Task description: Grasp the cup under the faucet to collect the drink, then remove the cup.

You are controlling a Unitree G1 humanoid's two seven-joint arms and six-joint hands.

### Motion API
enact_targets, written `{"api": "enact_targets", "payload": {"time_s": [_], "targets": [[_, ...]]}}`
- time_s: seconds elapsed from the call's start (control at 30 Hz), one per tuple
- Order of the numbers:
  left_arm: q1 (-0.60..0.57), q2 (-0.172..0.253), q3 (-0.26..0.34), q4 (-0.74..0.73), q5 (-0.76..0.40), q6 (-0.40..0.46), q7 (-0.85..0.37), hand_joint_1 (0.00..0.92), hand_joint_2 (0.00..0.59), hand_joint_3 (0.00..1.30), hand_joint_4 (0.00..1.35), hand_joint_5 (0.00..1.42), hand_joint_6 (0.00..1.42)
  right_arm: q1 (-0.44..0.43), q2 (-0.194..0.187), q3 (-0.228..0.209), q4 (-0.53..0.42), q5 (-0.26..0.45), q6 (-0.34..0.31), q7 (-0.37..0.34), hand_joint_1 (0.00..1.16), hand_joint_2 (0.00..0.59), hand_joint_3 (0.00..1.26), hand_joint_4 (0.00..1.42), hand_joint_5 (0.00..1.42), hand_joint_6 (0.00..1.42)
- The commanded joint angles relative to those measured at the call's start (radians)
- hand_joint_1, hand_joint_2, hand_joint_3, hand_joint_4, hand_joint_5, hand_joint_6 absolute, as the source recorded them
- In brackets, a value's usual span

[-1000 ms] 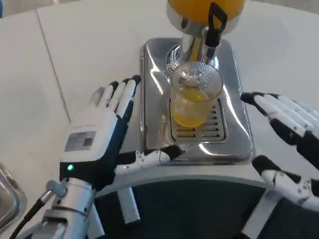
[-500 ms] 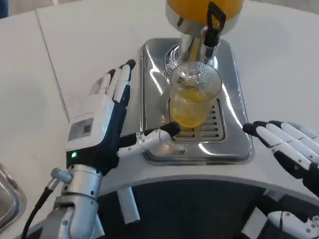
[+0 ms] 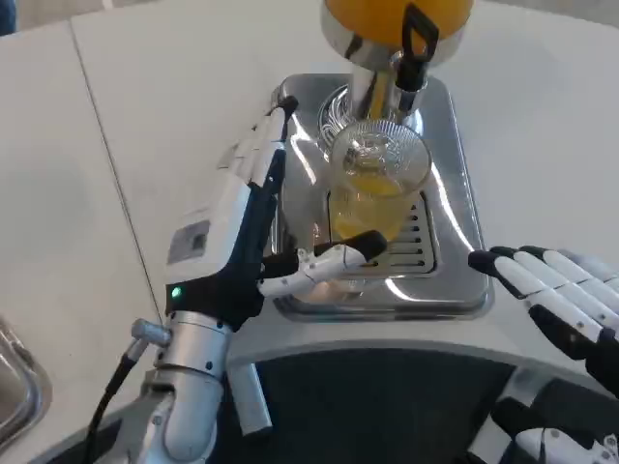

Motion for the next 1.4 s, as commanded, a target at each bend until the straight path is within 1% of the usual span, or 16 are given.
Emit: {"api": "enact_targets", "payload": {"time_s": [0.03,0.17,0.2,0.4,0.6,0.83,1.13,1.2,1.3,1.4], "targets": [[-0.036,-0.023,-0.023,0.049,0.006,-0.029,0.029,0.238,0.025,0.0,0.0,0.06,0.09,0.02,0.01,0.0,-0.027,-0.001,0.023,0.009,0.2,0.417,0.0,0.0,0.0,0.01],[-0.073,-0.036,-0.037,0.096,0.005,-0.038,0.039,0.298,0.038,0.0,0.0,0.09,0.12,0.026,0.017,0.012,-0.035,-0.01,0.036,0.01,0.2,0.414,0.0,0.0,0.0,0.01],[-0.084,-0.04,-0.04,0.114,0.003,-0.041,0.042,0.312,0.036,0.0,0.0,0.09,0.12,0.028,0.017,0.015,-0.036,-0.011,0.038,0.01,0.21,0.401,0.0,0.0,0.0,0.02],[-0.127,-0.061,-0.049,0.183,-0.001,-0.057,0.066,0.343,0.036,0.0,0.0,0.12,0.18,0.037,0.02,0.014,-0.044,-0.01,0.052,0.011,0.21,0.405,0.0,0.0,0.0,0.02],[-0.161,-0.084,-0.058,0.236,-0.004,-0.068,0.079,0.355,0.04,0.0,0.0,0.14,0.19,0.044,0.018,0.007,-0.055,-0.001,0.069,0.015,0.22,0.409,0.0,0.0,0.0,0.02],[-0.194,-0.103,-0.07,0.297,-0.01,-0.071,0.099,0.357,0.04,0.0,0.0,0.17,0.23,0.036,0.017,0.018,-0.07,0.004,0.097,0.023,0.22,0.406,0.0,0.0,0.0,0.02],[-0.232,-0.132,-0.067,0.363,-0.033,-0.082,0.131,0.383,0.044,0.0,0.0,0.23,0.27,0.017,0.009,0.017,-0.071,0.015,0.122,0.035,0.22,0.405,0.0,0.0,0.0,0.02],[-0.237,-0.144,-0.062,0.379,-0.046,-0.08,0.138,0.393,0.05,0.0,0.0,0.25,0.3,0.013,0.008,0.017,-0.072,0.018,0.127,0.037,0.22,0.407,0.0,0.0,0.0,0.02],[-0.241,-0.158,-0.056,0.394,-0.064,-0.081,0.151,0.422,0.051,0.0,0.0,0.33,0.42,0.008,0.006,0.021,-0.078,0.017,0.135,0.041,0.23,0.408,0.0,0.0,0.0,0.02],[-0.245,-0.162,-0.055,0.401,-0.064,-0.081,0.161,0.457,0.051,0.0,0.04,0.39,0.53,0.005,0.005,0.022,-0.08,0.016,0.142,0.045,0.23,0.409,0.0,0.0,0.0,0.02]]}}
